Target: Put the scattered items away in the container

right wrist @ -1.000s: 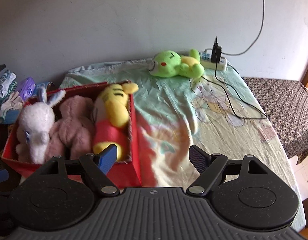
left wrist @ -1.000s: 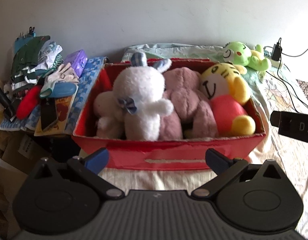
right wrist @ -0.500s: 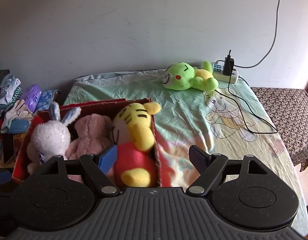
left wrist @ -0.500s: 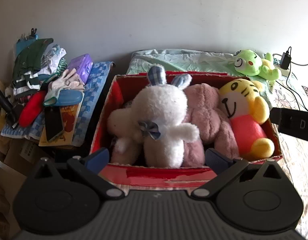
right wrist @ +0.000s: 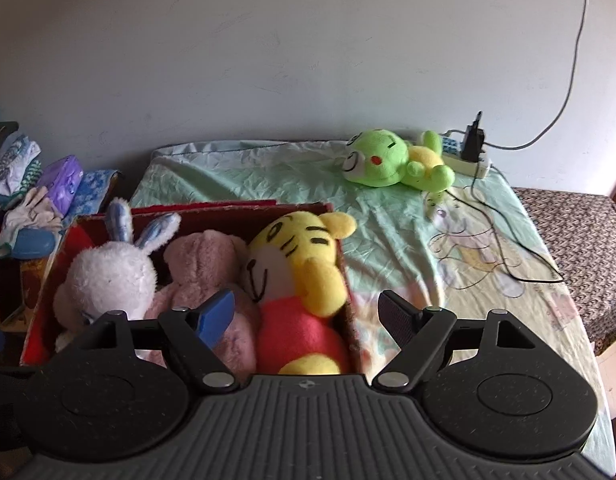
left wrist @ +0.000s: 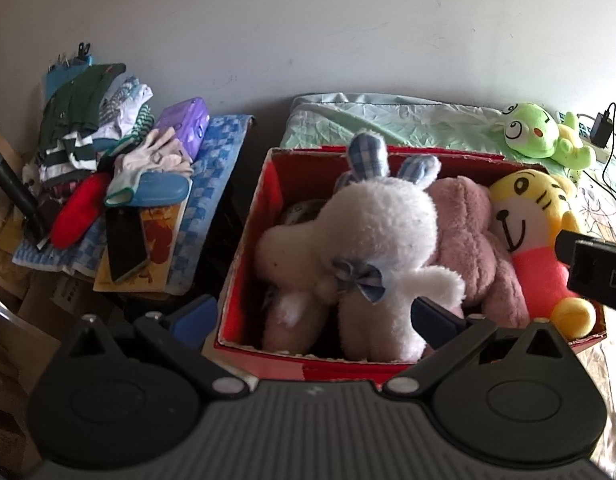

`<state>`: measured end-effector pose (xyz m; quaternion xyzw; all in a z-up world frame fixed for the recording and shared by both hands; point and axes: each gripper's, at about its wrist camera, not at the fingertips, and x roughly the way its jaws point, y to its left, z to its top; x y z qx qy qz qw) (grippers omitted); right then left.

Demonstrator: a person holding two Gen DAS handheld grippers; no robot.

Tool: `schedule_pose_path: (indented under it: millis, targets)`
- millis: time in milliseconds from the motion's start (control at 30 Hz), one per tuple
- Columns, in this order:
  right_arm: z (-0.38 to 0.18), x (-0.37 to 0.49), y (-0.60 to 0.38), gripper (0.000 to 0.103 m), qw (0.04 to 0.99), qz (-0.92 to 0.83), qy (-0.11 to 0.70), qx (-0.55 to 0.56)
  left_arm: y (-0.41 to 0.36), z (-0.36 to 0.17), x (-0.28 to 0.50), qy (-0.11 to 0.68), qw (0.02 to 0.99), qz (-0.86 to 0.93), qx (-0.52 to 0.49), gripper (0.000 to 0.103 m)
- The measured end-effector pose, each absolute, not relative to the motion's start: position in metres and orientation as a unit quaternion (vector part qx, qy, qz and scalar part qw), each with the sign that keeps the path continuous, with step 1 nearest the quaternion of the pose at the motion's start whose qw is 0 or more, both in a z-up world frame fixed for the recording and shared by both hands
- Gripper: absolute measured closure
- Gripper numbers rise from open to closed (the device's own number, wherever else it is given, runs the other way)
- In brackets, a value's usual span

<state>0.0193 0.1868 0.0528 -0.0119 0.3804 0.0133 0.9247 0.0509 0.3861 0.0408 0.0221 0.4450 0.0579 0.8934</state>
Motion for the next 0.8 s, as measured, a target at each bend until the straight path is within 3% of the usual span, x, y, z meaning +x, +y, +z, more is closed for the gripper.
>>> schedule_pose_path:
  millis: [200, 800]
  targets:
    - [0.056, 0.017, 0.192, 0.016, 0.925, 0.019, 0.378, -0.018, 0.39, 0.039, 0.054, 0.448, 0.891, 0.064, 0.021, 0.0]
    - [0.054, 0.019, 0.199, 0.016, 0.915, 0.006, 0.402, 0.001, 0.397, 0.037, 0.059, 0.449, 0.891, 0.05, 0.04, 0.0]
